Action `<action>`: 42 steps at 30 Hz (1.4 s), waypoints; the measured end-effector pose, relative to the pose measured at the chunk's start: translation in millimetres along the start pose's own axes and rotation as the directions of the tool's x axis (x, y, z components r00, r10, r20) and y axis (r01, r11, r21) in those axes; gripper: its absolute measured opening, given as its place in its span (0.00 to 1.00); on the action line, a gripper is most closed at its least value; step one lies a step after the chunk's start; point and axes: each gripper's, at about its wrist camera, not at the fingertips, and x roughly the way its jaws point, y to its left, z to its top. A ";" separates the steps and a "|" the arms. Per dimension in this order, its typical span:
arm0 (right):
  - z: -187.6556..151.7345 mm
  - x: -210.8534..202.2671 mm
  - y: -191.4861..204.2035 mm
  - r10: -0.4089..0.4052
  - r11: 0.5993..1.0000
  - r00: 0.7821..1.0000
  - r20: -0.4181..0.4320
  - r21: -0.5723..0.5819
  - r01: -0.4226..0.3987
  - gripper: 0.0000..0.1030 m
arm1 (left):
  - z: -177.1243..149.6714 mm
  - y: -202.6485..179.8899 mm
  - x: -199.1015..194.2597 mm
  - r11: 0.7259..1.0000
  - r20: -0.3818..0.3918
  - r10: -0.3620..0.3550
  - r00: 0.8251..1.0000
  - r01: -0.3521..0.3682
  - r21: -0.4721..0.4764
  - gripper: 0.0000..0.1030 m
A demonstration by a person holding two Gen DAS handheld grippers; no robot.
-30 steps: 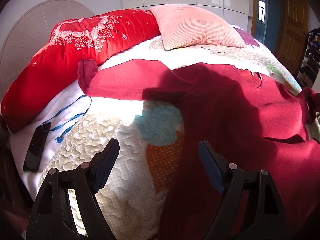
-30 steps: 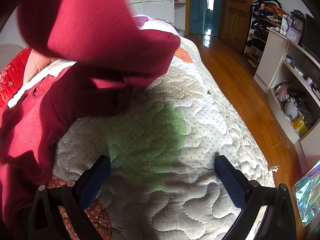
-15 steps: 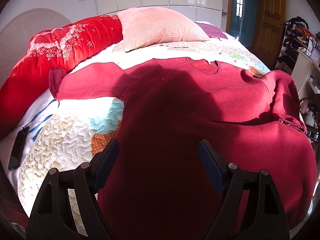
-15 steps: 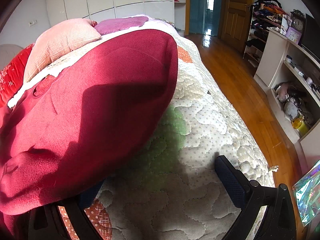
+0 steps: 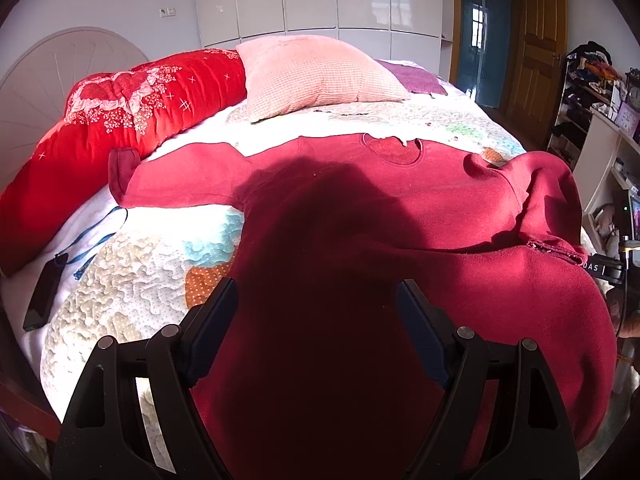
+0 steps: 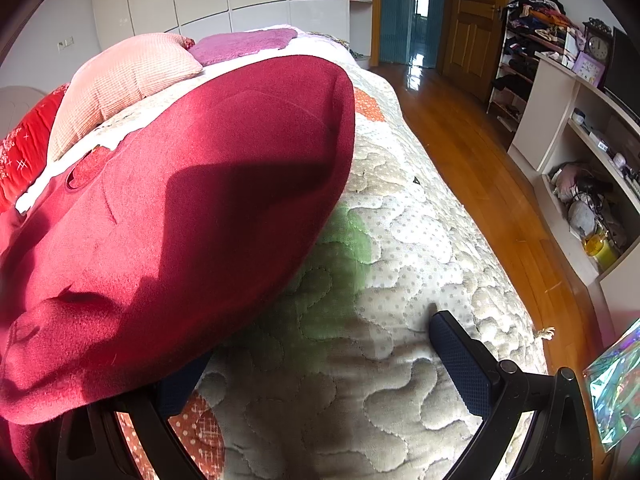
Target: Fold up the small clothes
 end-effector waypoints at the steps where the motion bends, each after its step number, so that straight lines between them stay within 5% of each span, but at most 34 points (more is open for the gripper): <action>1: -1.8 -2.6 -2.0 0.009 1.000 1.000 -0.017 -0.007 -0.009 1.00 | -0.7 -0.1 -1.5 1.000 0.005 -0.004 1.000 0.004 0.005 0.79; 7: -38.4 -66.7 -14.1 0.149 0.988 0.989 0.004 0.034 -0.150 1.00 | -3.1 -2.7 -2.4 0.999 0.003 -0.029 1.000 0.029 0.019 0.79; 15: -60.7 -159.0 9.1 0.272 0.962 0.948 0.164 -0.053 -0.267 1.00 | -5.9 -4.0 -6.3 0.999 0.009 -0.031 0.999 0.031 0.023 0.79; 23: -63.9 -222.2 15.2 0.510 0.860 0.839 0.187 -0.091 -0.502 1.00 | -12.4 4.0 -5.6 0.999 -0.008 -0.052 0.999 0.052 -0.003 0.79; 28: -69.3 -223.0 32.4 0.435 0.896 0.883 0.174 -0.181 -0.405 1.00 | -16.0 3.5 -4.5 0.997 -0.020 -0.079 0.997 0.079 -0.010 0.79; 34: -97.5 -142.6 55.9 0.378 0.913 0.926 0.008 -0.167 -0.372 0.99 | -23.4 9.8 -6.9 0.998 -0.025 -0.066 0.998 0.066 -0.002 0.79; 36: -104.9 -124.1 58.9 0.397 0.907 0.917 -0.037 -0.140 -0.398 0.86 | -26.3 14.6 -6.1 0.998 -0.034 -0.056 0.998 0.056 -0.006 0.79; 42: -102.7 -131.1 69.8 0.419 0.894 0.908 0.016 -0.182 -0.409 0.85 | -29.1 26.6 -5.3 0.999 -0.036 -0.038 0.999 0.037 -0.036 0.79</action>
